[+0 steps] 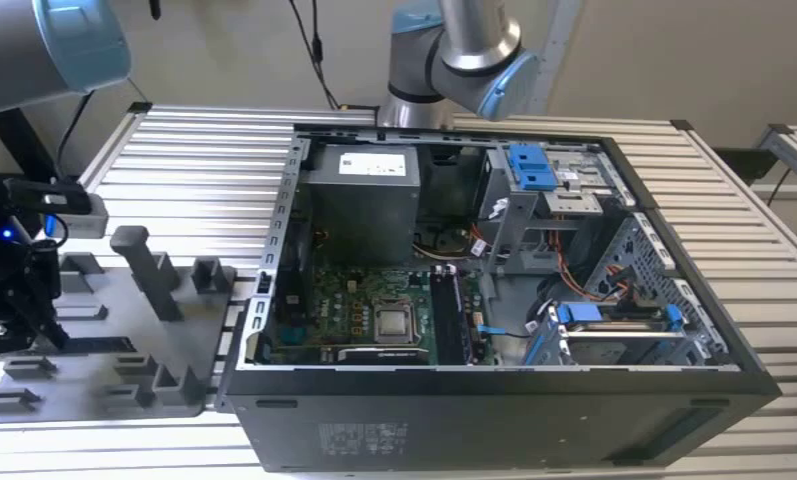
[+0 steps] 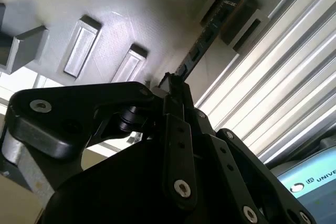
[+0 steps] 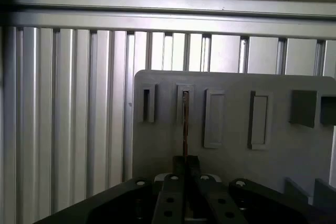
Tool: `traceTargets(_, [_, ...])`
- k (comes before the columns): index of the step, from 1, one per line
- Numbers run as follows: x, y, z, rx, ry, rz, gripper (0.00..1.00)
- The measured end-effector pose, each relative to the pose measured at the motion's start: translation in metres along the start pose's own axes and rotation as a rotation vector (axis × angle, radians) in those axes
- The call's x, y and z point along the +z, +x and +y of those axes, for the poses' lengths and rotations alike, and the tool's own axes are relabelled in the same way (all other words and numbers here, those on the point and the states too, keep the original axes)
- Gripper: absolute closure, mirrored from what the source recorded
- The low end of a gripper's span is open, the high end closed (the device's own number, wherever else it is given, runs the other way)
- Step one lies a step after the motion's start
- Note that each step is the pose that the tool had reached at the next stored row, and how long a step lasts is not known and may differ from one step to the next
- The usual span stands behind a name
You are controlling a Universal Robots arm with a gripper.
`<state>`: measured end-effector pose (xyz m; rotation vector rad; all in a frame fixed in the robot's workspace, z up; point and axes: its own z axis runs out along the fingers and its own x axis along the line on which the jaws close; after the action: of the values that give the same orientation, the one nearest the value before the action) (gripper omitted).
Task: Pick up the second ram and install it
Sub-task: 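Pick up the second ram and move it above second insertion slot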
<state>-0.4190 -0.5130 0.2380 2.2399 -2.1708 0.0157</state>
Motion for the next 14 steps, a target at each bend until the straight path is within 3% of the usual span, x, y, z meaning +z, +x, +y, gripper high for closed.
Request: traceTargets(14, [-0.0178, 0.0004, 0.0001, 0.000, 0.0002, -0.0042, 0.86])
